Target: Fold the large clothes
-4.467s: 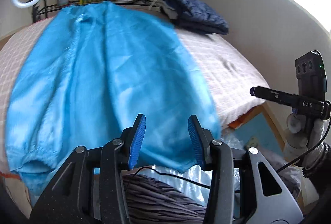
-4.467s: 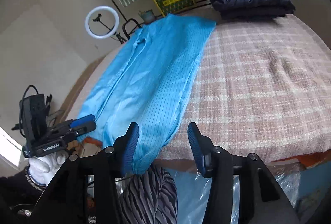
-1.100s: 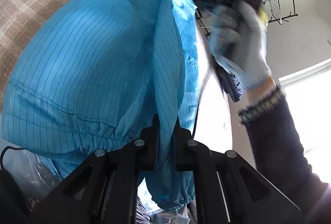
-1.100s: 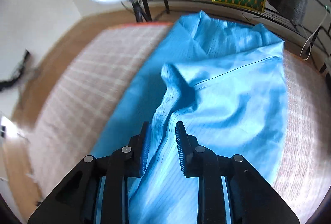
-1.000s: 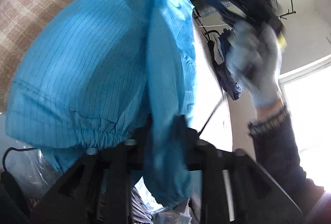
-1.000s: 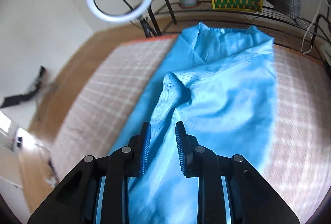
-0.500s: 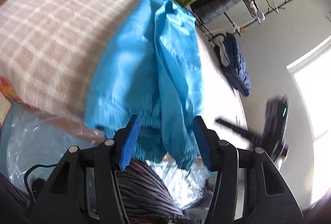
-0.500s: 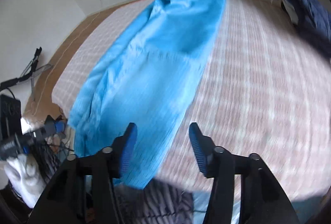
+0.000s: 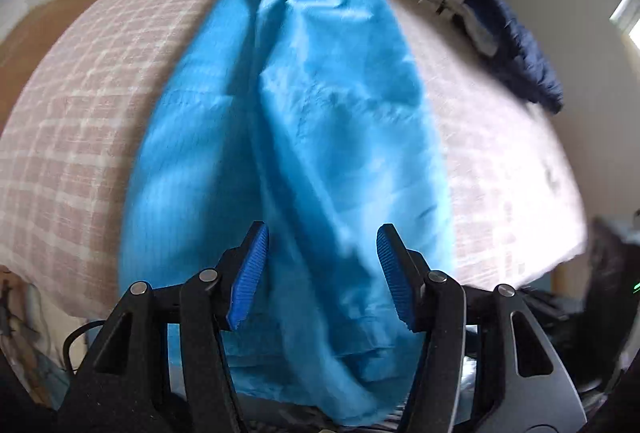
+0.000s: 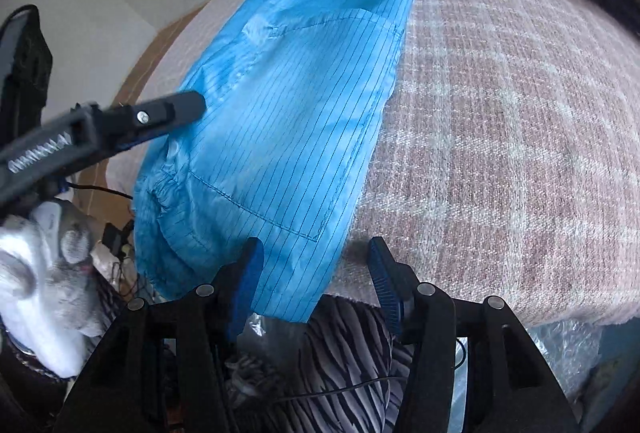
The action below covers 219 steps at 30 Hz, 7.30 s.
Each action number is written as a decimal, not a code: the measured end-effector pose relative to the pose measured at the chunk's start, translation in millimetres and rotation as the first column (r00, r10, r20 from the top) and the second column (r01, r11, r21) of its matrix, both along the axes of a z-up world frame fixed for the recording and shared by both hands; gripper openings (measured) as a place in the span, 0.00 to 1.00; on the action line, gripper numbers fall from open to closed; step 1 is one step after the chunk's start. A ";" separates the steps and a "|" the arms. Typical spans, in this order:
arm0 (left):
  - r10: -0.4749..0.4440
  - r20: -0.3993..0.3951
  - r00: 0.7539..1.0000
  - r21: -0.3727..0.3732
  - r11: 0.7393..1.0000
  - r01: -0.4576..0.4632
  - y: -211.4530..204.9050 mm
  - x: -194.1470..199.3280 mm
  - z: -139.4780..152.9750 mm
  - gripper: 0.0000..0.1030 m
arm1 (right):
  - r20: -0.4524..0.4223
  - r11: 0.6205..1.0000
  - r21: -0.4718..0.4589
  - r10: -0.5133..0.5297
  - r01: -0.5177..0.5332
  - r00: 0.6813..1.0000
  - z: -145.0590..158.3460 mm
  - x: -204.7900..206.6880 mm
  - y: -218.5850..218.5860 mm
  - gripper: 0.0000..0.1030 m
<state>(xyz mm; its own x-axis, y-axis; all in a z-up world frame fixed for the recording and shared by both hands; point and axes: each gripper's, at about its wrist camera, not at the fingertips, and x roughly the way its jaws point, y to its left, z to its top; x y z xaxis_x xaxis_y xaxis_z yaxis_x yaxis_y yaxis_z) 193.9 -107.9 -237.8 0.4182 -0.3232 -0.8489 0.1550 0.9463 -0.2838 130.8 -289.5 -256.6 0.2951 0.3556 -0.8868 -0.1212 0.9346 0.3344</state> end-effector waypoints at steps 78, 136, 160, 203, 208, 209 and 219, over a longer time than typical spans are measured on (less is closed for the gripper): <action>0.081 -0.229 0.970 -0.378 0.911 -0.165 191.3 -29.6 -55.3 0.62 | -0.081 0.957 0.285 -0.037 0.058 0.996 -12.6 -16.9 -39.9 0.56; 0.066 -0.183 0.981 -0.568 0.807 -0.160 123.8 209.5 -22.2 0.02 | -0.030 0.848 0.501 -0.183 0.174 0.983 17.5 210.0 -91.0 0.03; 0.056 -0.028 0.998 -0.400 0.914 -0.062 143.2 202.1 -16.2 0.55 | 0.114 0.913 0.406 -0.105 0.050 0.988 60.3 185.8 -105.3 0.56; -0.040 0.148 0.988 -0.197 0.978 0.069 64.4 188.7 3.4 0.15 | 0.149 0.995 0.097 0.018 -0.033 0.989 22.5 209.4 -83.9 0.19; 0.059 0.073 0.996 -0.048 0.997 -0.055 58.8 223.4 -37.8 0.15 | 0.103 1.000 0.029 -0.010 0.007 0.995 -1.2 243.3 -84.5 0.19; 0.063 0.062 0.996 -0.041 0.997 -0.061 59.4 225.8 -43.8 0.15 | 0.099 1.000 0.017 -0.012 0.010 0.995 -3.8 245.6 -88.0 0.19; 0.165 0.114 0.980 -0.151 0.978 -0.147 117.1 180.2 -1.8 0.15 | 0.256 0.997 0.015 -0.077 0.076 0.964 60.0 180.8 -98.6 0.19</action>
<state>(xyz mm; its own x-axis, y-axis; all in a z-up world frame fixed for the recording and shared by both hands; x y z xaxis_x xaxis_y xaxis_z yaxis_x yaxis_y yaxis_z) 374.0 9.2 -239.7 0.5732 -0.3584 -0.7369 0.0519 0.9133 -0.4039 311.6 -388.1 -196.6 0.5384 0.3278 -0.7763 -0.1318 0.9427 0.3066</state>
